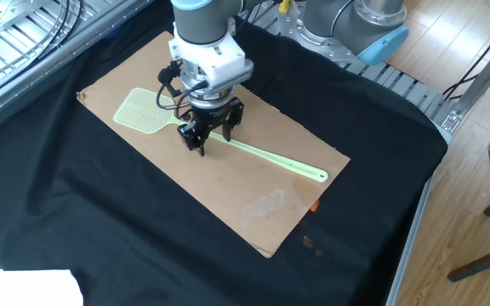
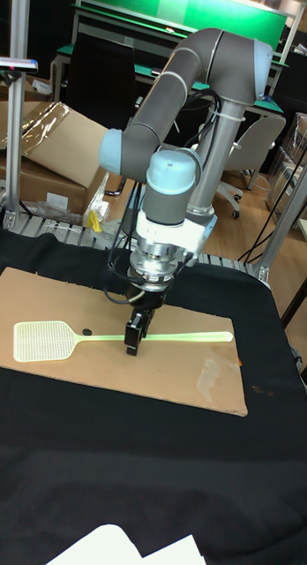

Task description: Swat with a flyswatter

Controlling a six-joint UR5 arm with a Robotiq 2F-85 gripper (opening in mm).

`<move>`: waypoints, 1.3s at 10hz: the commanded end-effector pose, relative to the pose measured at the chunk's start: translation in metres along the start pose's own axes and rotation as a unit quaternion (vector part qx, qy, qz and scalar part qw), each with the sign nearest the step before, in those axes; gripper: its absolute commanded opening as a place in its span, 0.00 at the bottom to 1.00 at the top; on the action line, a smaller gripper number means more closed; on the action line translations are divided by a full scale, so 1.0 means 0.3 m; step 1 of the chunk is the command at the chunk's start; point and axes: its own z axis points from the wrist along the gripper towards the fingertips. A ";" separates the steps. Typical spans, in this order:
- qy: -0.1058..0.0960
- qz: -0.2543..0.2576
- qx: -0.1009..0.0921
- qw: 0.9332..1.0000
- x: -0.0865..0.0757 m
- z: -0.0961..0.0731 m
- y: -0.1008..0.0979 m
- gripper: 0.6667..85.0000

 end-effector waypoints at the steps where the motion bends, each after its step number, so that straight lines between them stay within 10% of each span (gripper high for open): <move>1: -0.015 -0.032 0.011 0.999 -0.030 -0.004 0.033 0.73; 9: -0.008 -0.107 0.078 0.991 -0.127 0.022 0.129 0.74; 13: -0.046 -0.108 0.036 0.992 -0.148 0.043 0.211 0.74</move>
